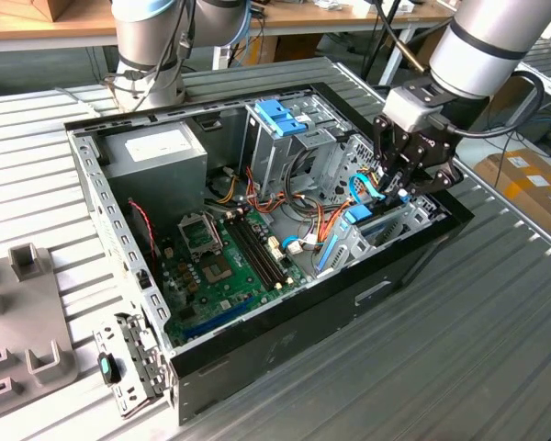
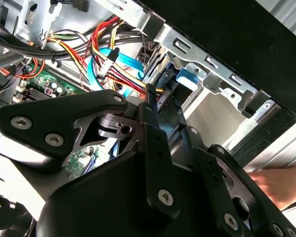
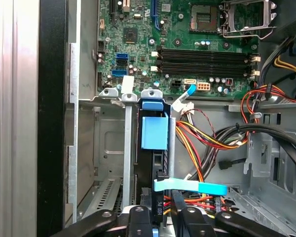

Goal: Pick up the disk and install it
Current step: 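Insert the second disk wire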

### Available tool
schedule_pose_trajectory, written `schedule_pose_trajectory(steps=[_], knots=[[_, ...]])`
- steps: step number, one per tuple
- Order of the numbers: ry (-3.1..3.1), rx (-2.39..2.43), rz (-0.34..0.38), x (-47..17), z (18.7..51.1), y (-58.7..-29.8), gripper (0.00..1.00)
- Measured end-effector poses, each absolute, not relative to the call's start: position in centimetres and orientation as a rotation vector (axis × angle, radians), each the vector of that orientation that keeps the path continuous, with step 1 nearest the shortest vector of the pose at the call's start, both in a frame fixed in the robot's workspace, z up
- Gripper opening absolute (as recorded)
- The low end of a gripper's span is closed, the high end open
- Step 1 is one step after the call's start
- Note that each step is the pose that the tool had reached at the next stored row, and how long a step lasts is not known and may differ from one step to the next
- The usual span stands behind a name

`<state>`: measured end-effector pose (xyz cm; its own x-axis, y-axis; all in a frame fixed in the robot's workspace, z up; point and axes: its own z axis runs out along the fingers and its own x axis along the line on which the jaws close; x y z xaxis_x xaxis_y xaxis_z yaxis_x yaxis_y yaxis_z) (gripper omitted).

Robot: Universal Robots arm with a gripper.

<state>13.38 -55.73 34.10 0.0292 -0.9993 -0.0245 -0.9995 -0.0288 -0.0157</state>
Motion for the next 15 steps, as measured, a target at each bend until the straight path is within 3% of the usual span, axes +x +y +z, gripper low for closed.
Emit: schedule_pose_trajectory(steps=[15], knots=[[2.169, -2.233, 0.010, 13.3, 37.2, -55.7, 0.30]])
